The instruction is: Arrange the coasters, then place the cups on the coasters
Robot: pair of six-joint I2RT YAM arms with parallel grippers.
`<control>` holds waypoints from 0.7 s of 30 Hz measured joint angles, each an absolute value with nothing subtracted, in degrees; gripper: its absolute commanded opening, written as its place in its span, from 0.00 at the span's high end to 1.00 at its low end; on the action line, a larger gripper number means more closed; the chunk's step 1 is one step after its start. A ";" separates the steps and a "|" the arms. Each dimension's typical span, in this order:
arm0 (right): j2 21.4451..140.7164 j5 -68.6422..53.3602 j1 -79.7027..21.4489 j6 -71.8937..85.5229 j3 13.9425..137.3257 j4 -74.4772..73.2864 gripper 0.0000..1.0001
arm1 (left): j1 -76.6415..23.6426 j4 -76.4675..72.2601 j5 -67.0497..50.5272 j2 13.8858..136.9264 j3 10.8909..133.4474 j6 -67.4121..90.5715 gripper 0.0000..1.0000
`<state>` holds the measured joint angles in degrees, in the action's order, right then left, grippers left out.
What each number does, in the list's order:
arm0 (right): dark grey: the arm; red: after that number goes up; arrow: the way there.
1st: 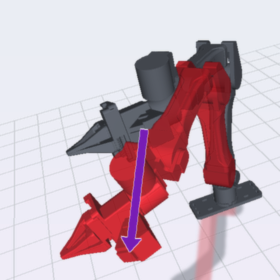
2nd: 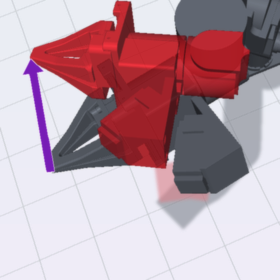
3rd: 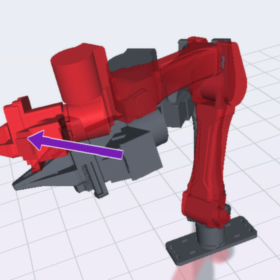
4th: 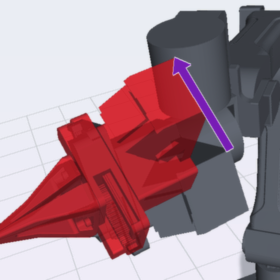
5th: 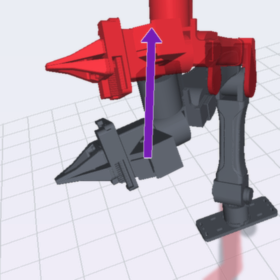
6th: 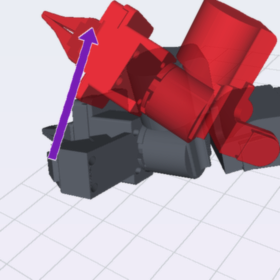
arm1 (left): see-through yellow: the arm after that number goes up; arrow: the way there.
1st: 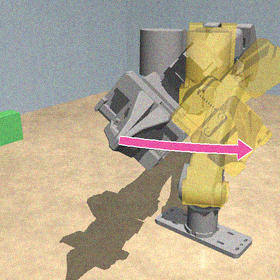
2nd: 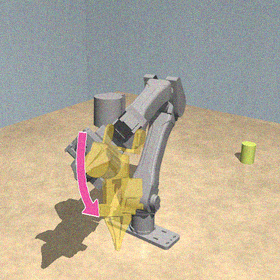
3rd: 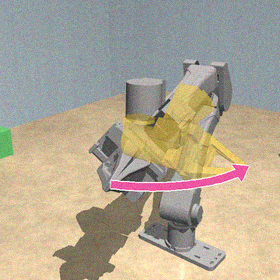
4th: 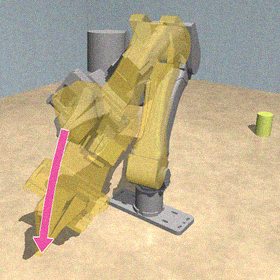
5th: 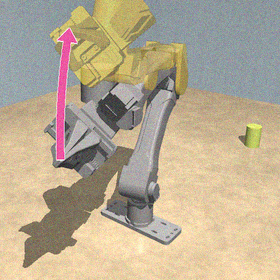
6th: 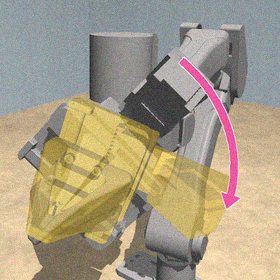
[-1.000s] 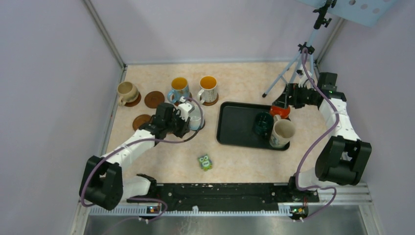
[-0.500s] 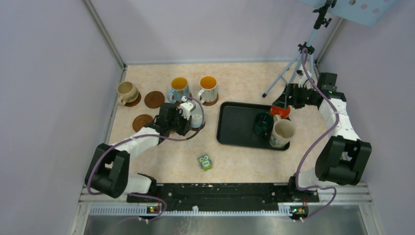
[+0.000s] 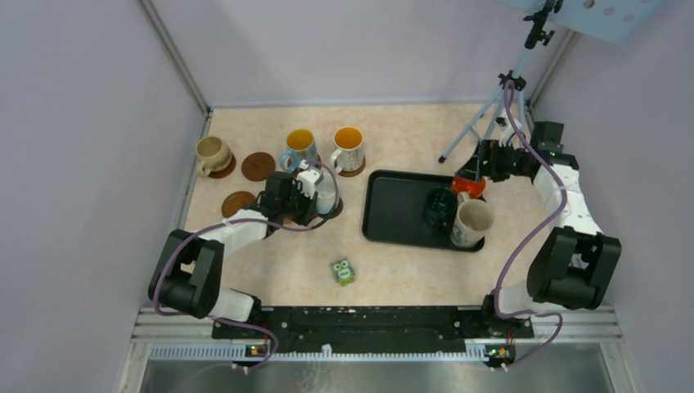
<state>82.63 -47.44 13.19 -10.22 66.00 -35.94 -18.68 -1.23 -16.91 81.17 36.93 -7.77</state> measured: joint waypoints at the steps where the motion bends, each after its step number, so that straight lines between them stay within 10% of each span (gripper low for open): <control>1: 82.67 -47.44 13.19 -10.22 66.00 -35.94 0.08 | -18.61 -1.23 -16.99 81.28 36.93 -7.66 1.00; 14: 83.05 -47.44 13.19 -10.22 66.00 -35.94 0.08 | -18.52 -2.85 -18.20 82.43 36.93 -7.64 0.97; 21: 83.13 -47.44 13.19 -10.22 66.00 -35.92 0.08 | -18.52 -3.03 -18.61 82.70 36.93 -8.03 0.78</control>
